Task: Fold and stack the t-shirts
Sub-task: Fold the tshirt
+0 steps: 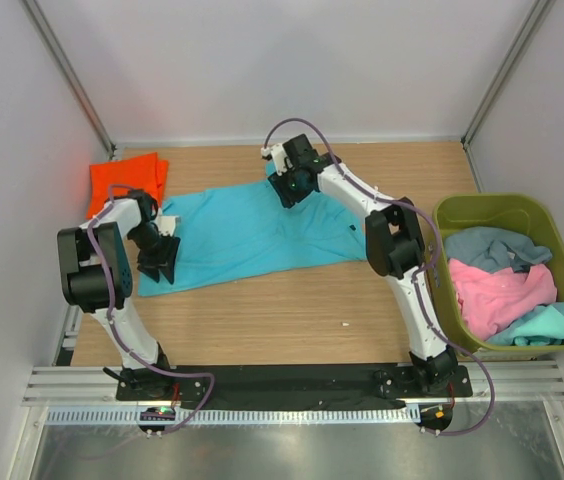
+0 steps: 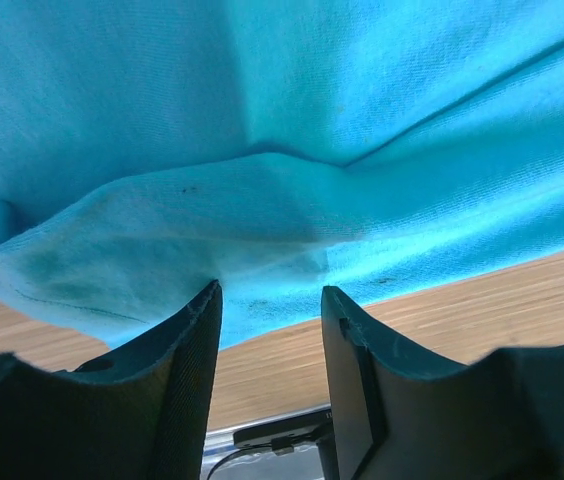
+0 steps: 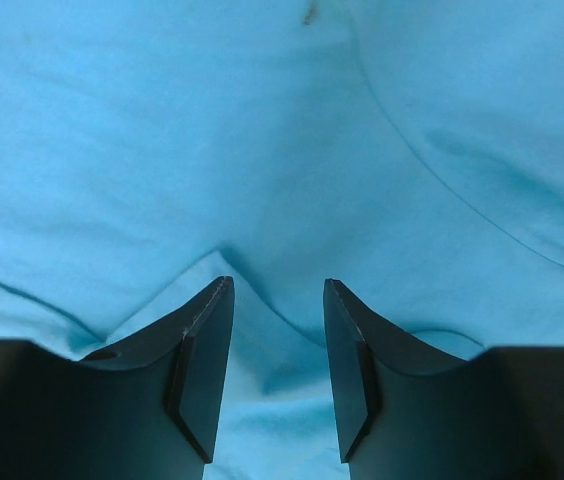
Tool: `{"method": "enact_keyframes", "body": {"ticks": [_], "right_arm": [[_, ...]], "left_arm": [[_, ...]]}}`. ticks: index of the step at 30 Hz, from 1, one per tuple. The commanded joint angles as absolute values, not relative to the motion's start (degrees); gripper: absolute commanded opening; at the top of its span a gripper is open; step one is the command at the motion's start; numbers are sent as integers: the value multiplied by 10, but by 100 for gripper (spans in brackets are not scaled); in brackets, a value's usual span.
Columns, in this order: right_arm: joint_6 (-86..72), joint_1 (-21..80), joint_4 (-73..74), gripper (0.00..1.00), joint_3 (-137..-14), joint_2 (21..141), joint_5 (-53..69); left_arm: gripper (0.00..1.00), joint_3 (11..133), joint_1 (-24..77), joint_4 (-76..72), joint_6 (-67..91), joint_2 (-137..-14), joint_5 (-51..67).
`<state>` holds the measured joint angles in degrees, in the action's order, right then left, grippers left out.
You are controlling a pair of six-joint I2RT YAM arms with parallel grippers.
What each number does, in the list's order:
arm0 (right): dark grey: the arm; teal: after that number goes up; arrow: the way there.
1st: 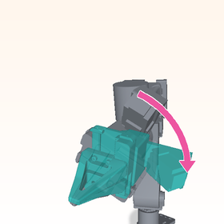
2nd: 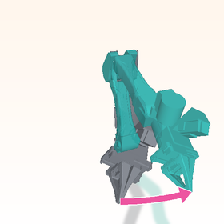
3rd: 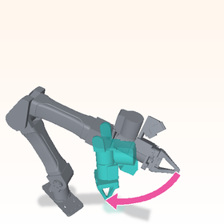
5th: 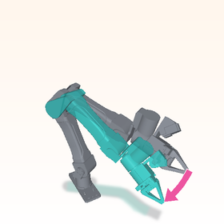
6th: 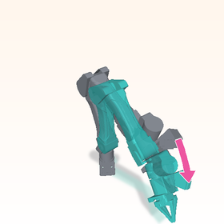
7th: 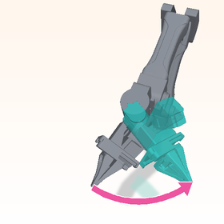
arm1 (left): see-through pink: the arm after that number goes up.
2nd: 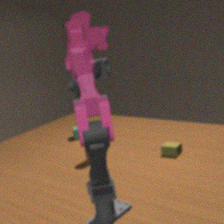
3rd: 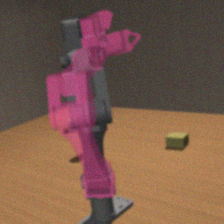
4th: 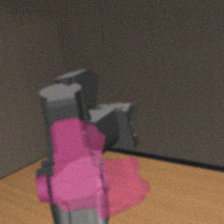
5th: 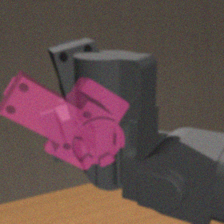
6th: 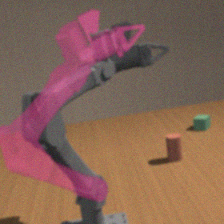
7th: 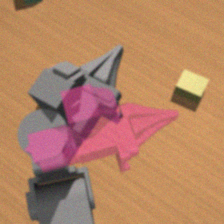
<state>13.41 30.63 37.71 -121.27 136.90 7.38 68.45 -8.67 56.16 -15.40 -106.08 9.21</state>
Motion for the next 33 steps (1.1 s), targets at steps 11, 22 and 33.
{"method": "enact_keyframes", "body": {"ticks": [11,22,33], "right_arm": [[83,189,349,47,-1195,1371,62],[87,145,356,47,-1162,1383,56],[105,99,360,47,-1096,1344,14]], "left_arm": [[47,725,-90,564,-149,-1060,109],[47,768,-89,569,-137,-1104,103],[48,843,-89,570,-121,-1157,113]]}}
